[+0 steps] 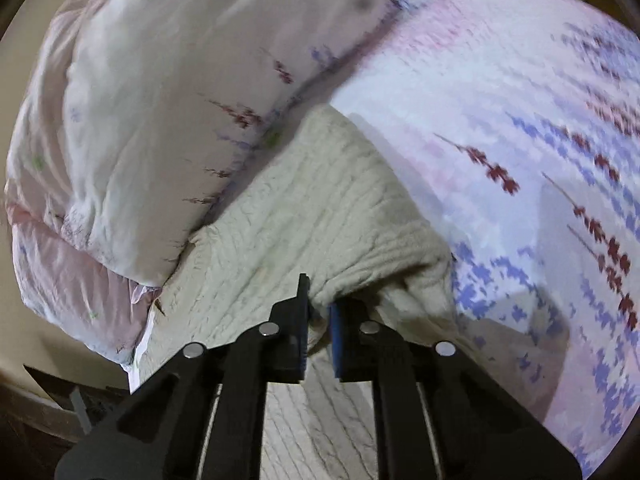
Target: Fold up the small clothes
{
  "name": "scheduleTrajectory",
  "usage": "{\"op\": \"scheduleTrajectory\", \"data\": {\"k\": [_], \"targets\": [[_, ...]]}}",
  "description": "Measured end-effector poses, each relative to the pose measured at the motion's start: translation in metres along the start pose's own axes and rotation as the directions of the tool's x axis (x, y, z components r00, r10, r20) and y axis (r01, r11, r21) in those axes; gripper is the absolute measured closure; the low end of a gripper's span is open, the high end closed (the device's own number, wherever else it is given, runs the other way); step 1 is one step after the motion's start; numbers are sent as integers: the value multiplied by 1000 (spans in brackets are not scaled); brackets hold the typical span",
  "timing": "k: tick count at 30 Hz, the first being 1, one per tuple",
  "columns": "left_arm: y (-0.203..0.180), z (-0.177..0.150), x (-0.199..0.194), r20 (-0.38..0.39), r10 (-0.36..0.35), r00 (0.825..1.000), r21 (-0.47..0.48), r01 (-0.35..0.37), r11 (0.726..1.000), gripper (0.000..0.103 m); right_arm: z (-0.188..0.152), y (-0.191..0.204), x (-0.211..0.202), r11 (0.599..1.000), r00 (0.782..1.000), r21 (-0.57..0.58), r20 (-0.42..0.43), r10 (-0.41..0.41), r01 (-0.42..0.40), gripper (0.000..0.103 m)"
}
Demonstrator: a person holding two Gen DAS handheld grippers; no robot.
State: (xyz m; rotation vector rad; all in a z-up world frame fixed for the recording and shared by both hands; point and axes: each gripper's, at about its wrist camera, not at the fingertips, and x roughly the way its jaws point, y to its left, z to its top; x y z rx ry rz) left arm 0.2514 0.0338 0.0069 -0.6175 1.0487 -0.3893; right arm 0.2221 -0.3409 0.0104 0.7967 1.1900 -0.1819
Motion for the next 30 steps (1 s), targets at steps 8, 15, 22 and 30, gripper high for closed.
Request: {"op": "scheduleTrajectory", "data": {"k": [8, 15, 22, 30], "targets": [[22, 9, -24, 70, 116, 991, 26, -118, 993, 96, -27, 25, 17, 990, 997, -135, -64, -54, 45, 95], [25, 0, -14, 38, 163, 986, 30, -164, 986, 94, -38, 35, -8, 974, 990, -189, -30, -137, 129, 72], [30, -11, -59, 117, 124, 985, 27, -128, 991, 61, -58, 103, 8, 902, 993, -431, -89, -79, 33, 60], [88, -35, -156, 270, 202, 942, -75, -188, 979, 45, -98, 149, 74, 798, 963, -600, -174, -207, 63, 59]]}}
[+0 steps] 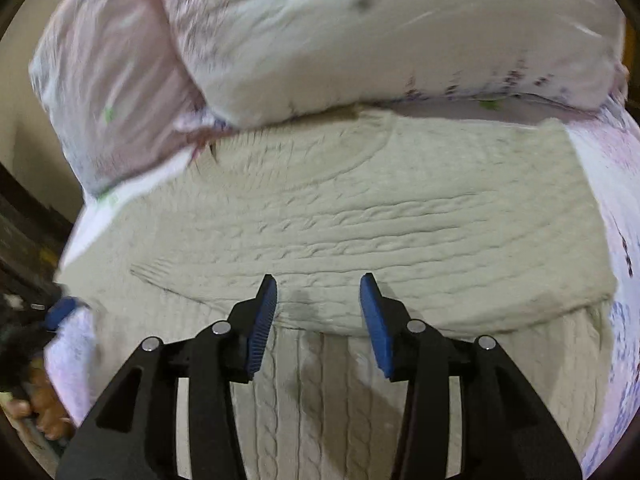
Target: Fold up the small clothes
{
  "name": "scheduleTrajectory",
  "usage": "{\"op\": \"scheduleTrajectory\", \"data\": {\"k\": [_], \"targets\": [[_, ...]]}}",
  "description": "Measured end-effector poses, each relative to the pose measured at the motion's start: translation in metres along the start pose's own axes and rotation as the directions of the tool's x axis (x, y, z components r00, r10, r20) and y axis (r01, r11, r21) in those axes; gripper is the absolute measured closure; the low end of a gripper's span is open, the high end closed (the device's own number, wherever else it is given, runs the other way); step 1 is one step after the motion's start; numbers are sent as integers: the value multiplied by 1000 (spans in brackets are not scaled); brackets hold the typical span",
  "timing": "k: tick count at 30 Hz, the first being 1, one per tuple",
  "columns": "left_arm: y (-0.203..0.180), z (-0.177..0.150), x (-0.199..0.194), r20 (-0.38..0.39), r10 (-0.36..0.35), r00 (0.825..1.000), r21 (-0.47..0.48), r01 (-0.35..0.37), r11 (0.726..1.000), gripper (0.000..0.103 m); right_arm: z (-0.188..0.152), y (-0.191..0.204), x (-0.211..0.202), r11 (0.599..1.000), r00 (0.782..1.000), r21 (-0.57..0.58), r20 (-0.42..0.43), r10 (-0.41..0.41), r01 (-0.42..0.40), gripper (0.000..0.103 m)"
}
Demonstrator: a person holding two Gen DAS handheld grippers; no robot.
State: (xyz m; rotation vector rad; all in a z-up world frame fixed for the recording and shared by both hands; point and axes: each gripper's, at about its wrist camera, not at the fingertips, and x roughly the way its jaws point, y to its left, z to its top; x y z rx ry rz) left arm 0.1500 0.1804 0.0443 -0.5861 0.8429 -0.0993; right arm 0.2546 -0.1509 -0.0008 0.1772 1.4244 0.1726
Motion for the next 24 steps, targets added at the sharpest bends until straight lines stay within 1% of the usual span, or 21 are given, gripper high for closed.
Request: {"op": "scheduleTrajectory", "data": {"k": [1, 2, 3, 5, 6, 7, 9, 10, 13, 14, 15, 16, 19, 22, 24], "targets": [[17, 2, -11, 19, 26, 999, -35, -25, 999, 45, -2, 5, 0, 999, 999, -30, 20, -26, 27, 57], [30, 3, -17, 29, 43, 999, -65, -41, 997, 45, -4, 8, -1, 998, 999, -47, 22, -36, 37, 55], [43, 4, -23, 37, 62, 997, -100, -58, 993, 45, -5, 8, -3, 999, 999, -42, 20, -27, 28, 53], [75, 7, -35, 48, 94, 994, -192, -83, 978, 45, -7, 3, -11, 999, 999, 1, 27, 43, -43, 50], [87, 9, -37, 55, 103, 993, -230, -87, 969, 45, -8, 1, -14, 998, 998, 14, 32, 61, -62, 50], [103, 12, -41, 66, 117, 991, -278, -94, 956, 45, -8, 0, -17, 997, 997, 19, 39, 71, -72, 50], [121, 17, -44, 84, 132, 988, -343, -95, 934, 45, -11, -1, -25, 995, 994, 18, 49, 94, -95, 48], [132, 19, -45, 94, 137, 986, -388, -90, 917, 45, -13, -2, -28, 995, 994, 17, 50, 100, -101, 48], [155, 24, -47, 113, 146, 983, -485, -74, 872, 45, -17, 2, -35, 992, 991, 8, 57, 124, -125, 47], [162, 26, -47, 118, 156, 981, -509, -75, 858, 45, -18, 3, -37, 992, 990, 5, 63, 129, -130, 47], [166, 27, -47, 120, 159, 980, -521, -74, 850, 47, -18, 3, -38, 991, 989, 4, 69, 131, -132, 47], [174, 28, -48, 135, 149, 980, -543, -53, 838, 47, -19, 3, -41, 991, 988, 1, 76, 134, -135, 47], [185, 34, -49, 157, 145, 977, -576, -28, 817, 48, -18, 6, -41, 991, 987, -3, 83, 137, -137, 46], [199, 40, -50, 177, 138, 974, -609, -2, 793, 54, -18, 6, -41, 990, 986, -8, 90, 142, -142, 46], [208, 42, -51, 191, 137, 972, -630, 15, 776, 59, -20, 3, -43, 990, 985, -9, 96, 141, -141, 46]]}}
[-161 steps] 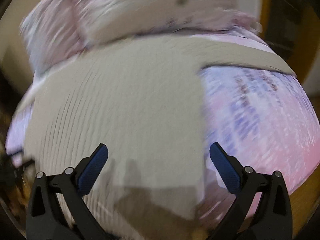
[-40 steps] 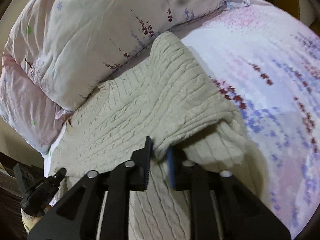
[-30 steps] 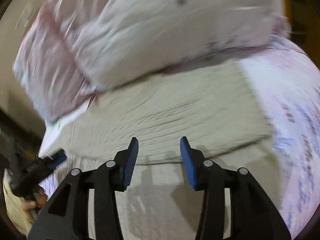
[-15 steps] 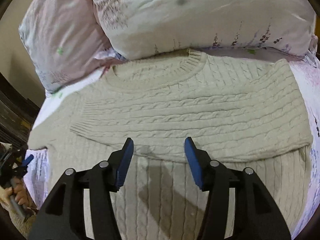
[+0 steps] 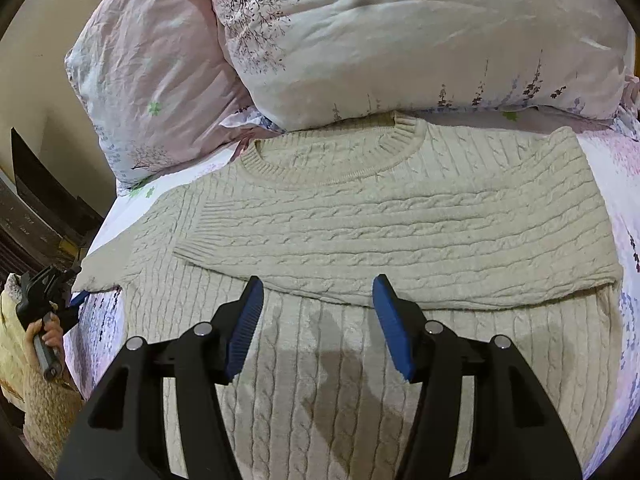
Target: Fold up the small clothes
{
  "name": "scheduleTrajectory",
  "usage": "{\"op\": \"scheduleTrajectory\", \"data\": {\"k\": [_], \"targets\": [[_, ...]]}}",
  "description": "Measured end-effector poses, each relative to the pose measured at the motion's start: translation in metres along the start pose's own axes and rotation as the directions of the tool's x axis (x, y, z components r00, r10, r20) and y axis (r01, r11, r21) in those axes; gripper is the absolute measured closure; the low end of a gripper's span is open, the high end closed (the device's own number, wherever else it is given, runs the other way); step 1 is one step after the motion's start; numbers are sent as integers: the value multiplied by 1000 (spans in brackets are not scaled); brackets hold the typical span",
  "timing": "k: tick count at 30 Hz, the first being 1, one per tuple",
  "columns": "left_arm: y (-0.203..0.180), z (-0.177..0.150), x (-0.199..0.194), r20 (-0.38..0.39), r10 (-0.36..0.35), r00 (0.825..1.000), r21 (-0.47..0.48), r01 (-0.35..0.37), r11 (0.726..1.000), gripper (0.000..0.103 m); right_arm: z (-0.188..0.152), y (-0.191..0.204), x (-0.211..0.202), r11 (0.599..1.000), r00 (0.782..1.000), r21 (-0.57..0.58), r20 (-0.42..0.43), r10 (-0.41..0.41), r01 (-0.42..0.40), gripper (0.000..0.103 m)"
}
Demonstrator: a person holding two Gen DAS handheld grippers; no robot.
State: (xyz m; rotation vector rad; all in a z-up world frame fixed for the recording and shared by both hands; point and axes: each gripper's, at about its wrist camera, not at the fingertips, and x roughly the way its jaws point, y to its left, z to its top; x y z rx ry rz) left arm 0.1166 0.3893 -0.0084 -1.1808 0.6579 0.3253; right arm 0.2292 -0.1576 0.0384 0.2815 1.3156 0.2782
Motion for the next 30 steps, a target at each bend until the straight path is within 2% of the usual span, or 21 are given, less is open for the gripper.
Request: {"op": "scheduleTrajectory", "data": {"k": [1, 4, 5, 6, 11, 15, 17, 21, 24, 26, 28, 30], "targets": [[3, 3, 1, 5, -8, 1000, -15, 8, 1000, 62, 0, 0, 0, 1000, 1000, 1, 4, -3, 3, 46], [8, 8, 6, 10, -6, 1000, -38, 6, 999, 80, 0, -6, -3, 1000, 1000, 5, 15, -8, 8, 46], [9, 8, 8, 9, 3, 1000, -39, -2, 999, 91, 0, -7, -4, 1000, 1000, 6, 17, -9, 9, 46], [10, 8, 9, 9, 8, 1000, -41, -8, 999, 94, 0, -9, -5, 1000, 1000, 7, 21, -9, 9, 46], [-7, 6, 3, 46, -18, 999, -11, 18, 1000, 96, 2, -15, -13, 1000, 998, 6, 58, -17, 17, 46], [-50, -4, -10, 67, -107, 992, 69, 103, 992, 97, 4, -22, -18, 1000, 997, 13, 80, -9, 8, 46], [-83, -17, -14, 53, -175, 983, 137, 167, 976, 97, 5, -25, -21, 1000, 996, 17, 89, -13, 11, 46], [-155, -64, -11, -37, -285, 958, 290, 284, 914, 97, 6, -33, -27, 999, 994, 30, 110, -25, 21, 46], [-204, -114, 3, -163, -344, 925, 372, 381, 846, 97, 5, -40, -30, 998, 992, 45, 122, -38, 33, 46], [-233, -157, 19, -258, -349, 901, 431, 431, 793, 97, 4, -46, -31, 997, 991, 57, 125, -49, 42, 46], [-250, -194, 34, -323, -323, 889, 483, 449, 752, 97, 3, -50, -32, 997, 991, 66, 124, -58, 51, 46], [-260, -226, 47, -365, -294, 884, 518, 455, 725, 97, 2, -56, -34, 995, 990, 76, 126, -70, 60, 46]]}}
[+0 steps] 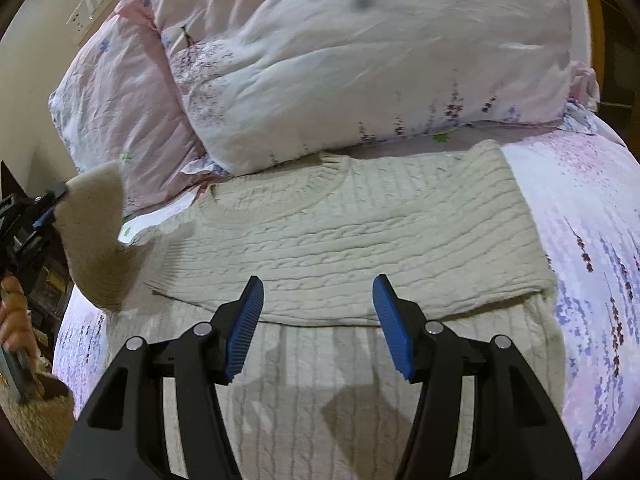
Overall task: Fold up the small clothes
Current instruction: 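Grasp the other sleeve with the left tool and fold it across the body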
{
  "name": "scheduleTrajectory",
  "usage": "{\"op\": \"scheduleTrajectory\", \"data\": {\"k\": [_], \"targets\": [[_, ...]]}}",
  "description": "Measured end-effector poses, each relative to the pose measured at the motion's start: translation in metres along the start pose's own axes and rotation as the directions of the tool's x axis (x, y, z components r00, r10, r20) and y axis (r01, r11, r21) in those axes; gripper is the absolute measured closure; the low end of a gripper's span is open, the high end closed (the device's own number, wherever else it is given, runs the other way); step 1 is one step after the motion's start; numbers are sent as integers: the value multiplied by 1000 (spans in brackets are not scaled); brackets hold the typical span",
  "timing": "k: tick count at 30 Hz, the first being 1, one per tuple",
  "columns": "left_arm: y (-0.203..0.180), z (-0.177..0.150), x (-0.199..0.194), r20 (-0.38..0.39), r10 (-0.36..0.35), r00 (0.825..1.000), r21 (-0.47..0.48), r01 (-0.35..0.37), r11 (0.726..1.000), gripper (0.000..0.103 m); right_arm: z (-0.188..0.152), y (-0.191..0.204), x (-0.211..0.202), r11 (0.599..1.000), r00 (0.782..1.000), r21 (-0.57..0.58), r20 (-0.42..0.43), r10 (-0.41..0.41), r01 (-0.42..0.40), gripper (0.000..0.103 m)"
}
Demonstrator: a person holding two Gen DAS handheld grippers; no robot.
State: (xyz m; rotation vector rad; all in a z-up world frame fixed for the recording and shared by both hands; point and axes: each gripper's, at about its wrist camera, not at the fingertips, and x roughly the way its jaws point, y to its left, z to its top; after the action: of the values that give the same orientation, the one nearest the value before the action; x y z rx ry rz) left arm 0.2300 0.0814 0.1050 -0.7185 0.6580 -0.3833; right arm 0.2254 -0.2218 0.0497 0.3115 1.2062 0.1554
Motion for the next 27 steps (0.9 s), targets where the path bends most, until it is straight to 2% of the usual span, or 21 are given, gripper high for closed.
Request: {"op": "scheduleTrajectory", "data": {"k": [3, 6, 10, 11, 13, 14, 15, 18, 19, 21, 22, 24, 27], "targets": [[-16, -26, 37, -79, 24, 997, 57, -19, 998, 97, 0, -6, -3, 1000, 1000, 10, 10, -15, 15, 46], [-24, -53, 72, -159, 75, 985, 106, -58, 993, 97, 0, -12, -7, 999, 999, 16, 23, -33, 33, 46], [-25, -85, 103, -253, 166, 953, 178, -123, 976, 96, 0, -18, -11, 998, 998, 27, 32, -57, 57, 46], [-25, -91, 108, -284, 192, 939, 202, -137, 970, 94, 1, -20, -12, 998, 998, 29, 32, -63, 62, 46], [-22, -95, 106, -319, 205, 925, 219, -139, 966, 91, 3, -18, -13, 998, 997, 25, 32, -65, 64, 46], [-21, -95, 102, -329, 190, 925, 217, -122, 969, 85, 5, -15, -14, 998, 997, 13, 35, -64, 63, 46], [-19, -94, 94, -334, 169, 927, 213, -100, 972, 74, 8, -10, -16, 998, 998, -7, 39, -57, 58, 46], [-6, -82, 53, -269, 144, 952, 218, -86, 972, 62, 14, 15, -20, 996, 999, -93, 51, -11, 16, 46], [5, -74, 36, -232, 155, 960, 214, -104, 971, 61, 16, 24, -21, 992, 999, -123, 51, 8, -1, 46], [25, -63, 16, -191, 180, 965, 185, -145, 972, 61, 17, 55, -18, 973, 997, -222, 36, 74, -64, 46], [41, -56, 5, -178, 200, 963, 154, -174, 973, 61, 16, 76, -12, 952, 994, -289, 19, 110, -100, 46], [76, -48, -10, -178, 230, 957, 63, -222, 973, 61, 10, 106, -2, 915, 991, -385, 1, 133, -122, 47], [100, -46, -16, -192, 231, 954, -17, -239, 971, 62, -2, 157, 22, 828, 989, -542, -44, 144, -144, 47]]}}
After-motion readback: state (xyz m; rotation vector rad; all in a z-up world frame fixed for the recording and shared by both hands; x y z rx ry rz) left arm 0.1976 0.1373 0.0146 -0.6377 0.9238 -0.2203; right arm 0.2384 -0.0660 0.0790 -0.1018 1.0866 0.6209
